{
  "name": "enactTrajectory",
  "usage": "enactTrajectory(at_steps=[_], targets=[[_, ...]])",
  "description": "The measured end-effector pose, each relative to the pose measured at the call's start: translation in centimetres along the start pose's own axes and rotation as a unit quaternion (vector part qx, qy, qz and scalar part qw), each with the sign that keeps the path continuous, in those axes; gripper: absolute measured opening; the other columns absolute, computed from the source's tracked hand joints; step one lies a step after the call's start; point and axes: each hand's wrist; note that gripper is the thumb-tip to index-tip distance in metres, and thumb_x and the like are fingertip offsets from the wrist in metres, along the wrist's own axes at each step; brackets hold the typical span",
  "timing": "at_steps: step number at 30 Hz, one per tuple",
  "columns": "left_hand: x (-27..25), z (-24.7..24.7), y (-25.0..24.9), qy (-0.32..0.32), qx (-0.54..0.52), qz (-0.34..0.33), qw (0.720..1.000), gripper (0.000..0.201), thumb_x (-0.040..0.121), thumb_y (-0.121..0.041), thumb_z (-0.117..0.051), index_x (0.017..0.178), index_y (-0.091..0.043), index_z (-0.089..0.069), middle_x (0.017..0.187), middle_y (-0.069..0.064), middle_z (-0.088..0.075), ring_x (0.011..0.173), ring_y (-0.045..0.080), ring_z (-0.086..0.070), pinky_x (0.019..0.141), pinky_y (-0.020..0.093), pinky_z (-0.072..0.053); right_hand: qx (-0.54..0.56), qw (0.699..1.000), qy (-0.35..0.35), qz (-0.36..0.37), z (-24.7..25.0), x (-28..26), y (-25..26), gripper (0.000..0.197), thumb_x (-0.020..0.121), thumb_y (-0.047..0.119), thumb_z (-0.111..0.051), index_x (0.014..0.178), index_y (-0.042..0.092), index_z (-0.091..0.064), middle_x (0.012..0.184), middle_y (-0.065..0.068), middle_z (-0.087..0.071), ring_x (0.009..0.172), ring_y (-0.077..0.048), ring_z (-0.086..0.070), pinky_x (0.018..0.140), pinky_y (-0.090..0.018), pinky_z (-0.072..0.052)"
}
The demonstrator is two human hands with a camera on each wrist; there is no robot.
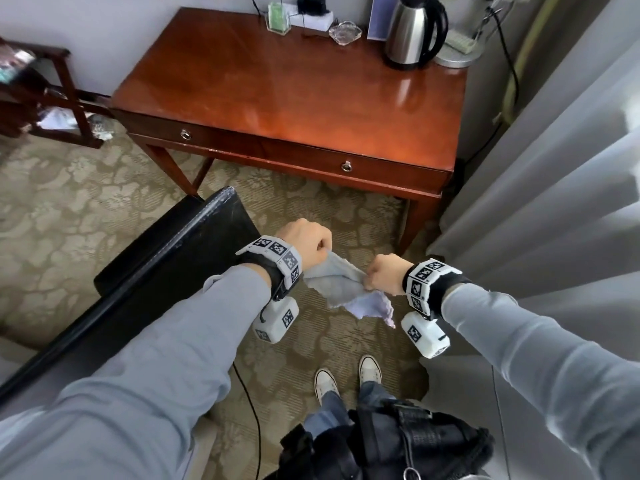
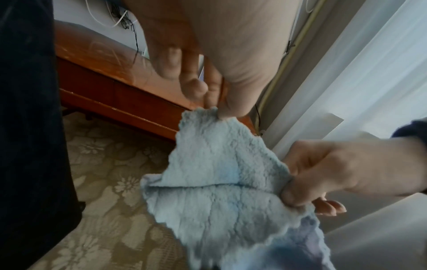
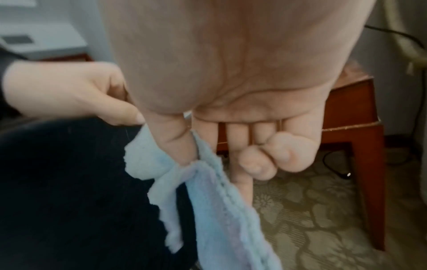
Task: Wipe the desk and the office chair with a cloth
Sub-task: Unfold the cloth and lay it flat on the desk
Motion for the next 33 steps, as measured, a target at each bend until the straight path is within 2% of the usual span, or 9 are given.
enactTrajectory(at_steps=[4, 7, 10, 13, 16, 19, 21, 27, 33], targets=[[0.1, -0.6, 0.1, 0.024, -0.080, 0.034, 0.996, 0.022, 0.093, -0.006, -0.051, 0.087, -0.019, -0.068, 0.069, -0.005, -0.070, 0.068, 0.013, -0.070, 0.062, 0.023, -0.049, 0.064, 0.997, 0.028, -0.014, 0.0, 0.6, -0.7, 0.021, 0.089, 0.018, -0.063, 0.068, 0.020, -0.062, 0.054, -0.006, -0.058, 0.045, -0.022, -0.056, 0.049, -0.032, -0.052], [0.2, -0.8, 0.8, 0.005, -0.076, 0.054, 0.996, 0.021, 0.093, -0.005, -0.051, 0.092, -0.014, -0.070, 0.077, -0.004, -0.065, 0.082, 0.019, -0.063, 0.070, 0.028, -0.048, 0.184, 0.982, 0.024, -0.038, -0.4, 0.9, -1.8, 0.028, 0.098, 0.030, -0.060, 0.088, 0.004, -0.068, 0.059, -0.014, -0.059, 0.041, -0.024, -0.054, 0.038, -0.029, -0.047], [0.2, -0.2, 0.4, 0.031, -0.018, 0.040, 0.999, 0.021, 0.097, -0.006, -0.049, 0.100, -0.010, -0.070, 0.091, 0.002, -0.069, 0.091, 0.021, -0.061, 0.074, 0.030, -0.049, -0.019, 0.999, 0.006, -0.039, 0.9, 1.2, -1.6, 0.030, 0.098, 0.035, -0.055, 0.093, 0.011, -0.071, 0.076, -0.008, -0.071, 0.056, -0.024, -0.065, 0.050, -0.031, -0.055], [0.9, 1.0, 0.0, -0.040, 0.028, 0.063, 0.997, 0.020, 0.098, -0.008, -0.044, 0.100, -0.010, -0.064, 0.091, 0.012, -0.069, 0.086, 0.031, -0.064, 0.072, 0.040, -0.054, -0.183, 0.973, -0.136, 0.027, 3.5, 1.4, -0.6, 0.025, 0.098, 0.023, -0.046, 0.093, 0.015, -0.069, 0.094, -0.010, -0.071, 0.084, -0.029, -0.067, 0.073, -0.034, -0.054], [2.1, 1.0, 0.2, -0.183, 0.013, 0.103, 0.978, 0.011, 0.098, -0.015, -0.045, 0.097, -0.012, -0.056, 0.082, 0.010, -0.064, 0.074, 0.032, -0.061, 0.066, 0.043, -0.055, -0.109, 0.922, -0.345, 0.136, 4.0, 1.9, -0.7, 0.027, 0.097, 0.016, -0.049, 0.117, 0.015, -0.067, 0.121, -0.008, -0.066, 0.106, -0.032, -0.064, 0.087, -0.044, -0.055], [2.0, -1.7, -0.4, 0.098, 0.147, 0.083, 0.981, 0.024, 0.097, -0.009, -0.049, 0.107, -0.002, -0.069, 0.100, 0.017, -0.072, 0.094, 0.035, -0.069, 0.073, 0.038, -0.054, -0.220, 0.966, -0.139, -0.006, 1.7, 1.9, -1.5, 0.026, 0.094, 0.020, -0.054, 0.116, 0.016, -0.066, 0.117, -0.009, -0.066, 0.105, -0.033, -0.065, 0.084, -0.038, -0.055], [2.2, -2.9, -0.4, 0.183, 0.160, 0.096, 0.965, 0.025, 0.097, -0.008, -0.049, 0.107, -0.003, -0.071, 0.107, 0.017, -0.071, 0.098, 0.034, -0.068, 0.075, 0.034, -0.053, -0.211, 0.974, -0.069, -0.042, 0.6, 1.9, -2.0, 0.026, 0.091, 0.015, -0.052, 0.112, 0.014, -0.068, 0.113, -0.014, -0.066, 0.102, -0.035, -0.066, 0.083, -0.037, -0.054], [4.0, 0.3, -0.5, -0.043, 0.102, 0.128, 0.986, 0.013, 0.097, -0.026, -0.051, 0.099, -0.017, -0.059, 0.097, 0.011, -0.067, 0.091, 0.036, -0.064, 0.071, 0.036, -0.047, -0.111, 0.959, -0.259, 0.022, 4.2, 2.1, -1.4, 0.023, 0.092, 0.012, -0.048, 0.105, 0.011, -0.067, 0.104, -0.016, -0.067, 0.095, -0.040, -0.064, 0.079, -0.040, -0.053], [3.8, -0.2, -0.5, 0.045, 0.150, 0.144, 0.977, 0.010, 0.095, -0.015, -0.051, 0.104, -0.015, -0.057, 0.103, 0.010, -0.062, 0.099, 0.033, -0.063, 0.070, 0.038, -0.044, -0.094, 0.975, -0.202, -0.003, 5.3, 2.2, -3.8, 0.018, 0.098, 0.024, -0.051, 0.106, 0.019, -0.066, 0.100, -0.016, -0.067, 0.085, -0.036, -0.065, 0.076, -0.039, -0.057]])
Point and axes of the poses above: each hand's wrist, its own x-axis towards the middle knuckle, its own z-axis out of the back of the hand, y = z × x
